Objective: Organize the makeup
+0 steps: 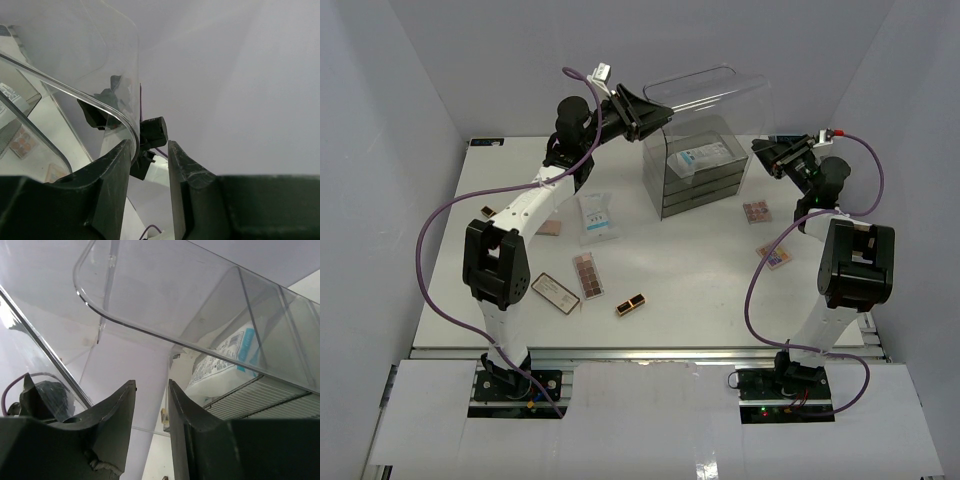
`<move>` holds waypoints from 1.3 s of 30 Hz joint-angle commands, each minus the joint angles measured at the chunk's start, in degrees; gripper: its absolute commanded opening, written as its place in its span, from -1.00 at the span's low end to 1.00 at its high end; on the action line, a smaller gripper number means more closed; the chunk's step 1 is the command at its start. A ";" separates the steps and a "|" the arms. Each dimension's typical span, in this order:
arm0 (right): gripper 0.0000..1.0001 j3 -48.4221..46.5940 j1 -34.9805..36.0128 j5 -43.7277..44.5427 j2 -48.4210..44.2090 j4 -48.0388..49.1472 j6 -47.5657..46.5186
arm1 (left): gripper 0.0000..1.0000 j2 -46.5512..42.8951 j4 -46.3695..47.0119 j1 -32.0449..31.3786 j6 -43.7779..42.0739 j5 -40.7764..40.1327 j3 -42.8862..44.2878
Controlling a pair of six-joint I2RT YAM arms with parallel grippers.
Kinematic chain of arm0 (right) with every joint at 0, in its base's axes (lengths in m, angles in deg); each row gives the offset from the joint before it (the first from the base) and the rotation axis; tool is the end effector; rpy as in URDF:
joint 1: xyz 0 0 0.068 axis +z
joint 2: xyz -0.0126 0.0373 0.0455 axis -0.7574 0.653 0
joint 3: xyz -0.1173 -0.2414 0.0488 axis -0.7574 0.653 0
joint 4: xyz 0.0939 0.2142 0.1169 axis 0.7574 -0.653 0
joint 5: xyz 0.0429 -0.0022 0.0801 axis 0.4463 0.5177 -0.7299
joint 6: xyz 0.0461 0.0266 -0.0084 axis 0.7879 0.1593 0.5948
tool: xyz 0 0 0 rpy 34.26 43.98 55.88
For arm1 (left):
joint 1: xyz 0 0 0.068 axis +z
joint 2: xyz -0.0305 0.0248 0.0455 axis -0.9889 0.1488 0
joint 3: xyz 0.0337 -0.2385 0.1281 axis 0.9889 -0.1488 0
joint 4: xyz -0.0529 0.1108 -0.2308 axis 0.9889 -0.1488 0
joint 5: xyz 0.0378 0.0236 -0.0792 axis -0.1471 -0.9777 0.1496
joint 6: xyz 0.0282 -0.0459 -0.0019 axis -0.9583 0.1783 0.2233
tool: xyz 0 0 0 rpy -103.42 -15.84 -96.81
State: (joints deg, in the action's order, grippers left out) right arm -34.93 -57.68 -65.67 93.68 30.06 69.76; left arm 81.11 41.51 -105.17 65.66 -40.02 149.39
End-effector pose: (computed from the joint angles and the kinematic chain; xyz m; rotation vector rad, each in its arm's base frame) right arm 0.3995 -0.0382 0.2644 0.4931 1.4309 1.3706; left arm 0.4156 -0.2061 0.3903 -0.0759 1.6931 -1.7775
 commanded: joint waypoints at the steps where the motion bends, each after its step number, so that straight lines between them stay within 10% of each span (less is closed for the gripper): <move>1: -0.22 -1.05 0.27 -1.17 -0.51 9.99 4.96 | 0.01 -5.08 1.67 -0.36 0.14 2.03 0.39; 9: -0.21 0.62 0.27 -1.74 -3.93 10.54 5.17 | 0.50 -8.24 -2.52 -0.06 -3.81 0.92 -2.12; 22: -0.21 0.44 0.18 -2.44 -7.04 10.18 5.53 | 0.68 -18.86 -16.07 3.00 -16.38 -3.20 -7.43; 39: -0.21 -1.23 0.10 -3.04 -9.75 9.57 7.54 | 0.90 -38.32 -33.95 6.85 -33.37 -20.92 -35.47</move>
State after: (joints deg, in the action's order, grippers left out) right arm -33.82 -57.70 -68.09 87.13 35.23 75.78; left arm 44.00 13.04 -98.74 35.79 -56.52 119.63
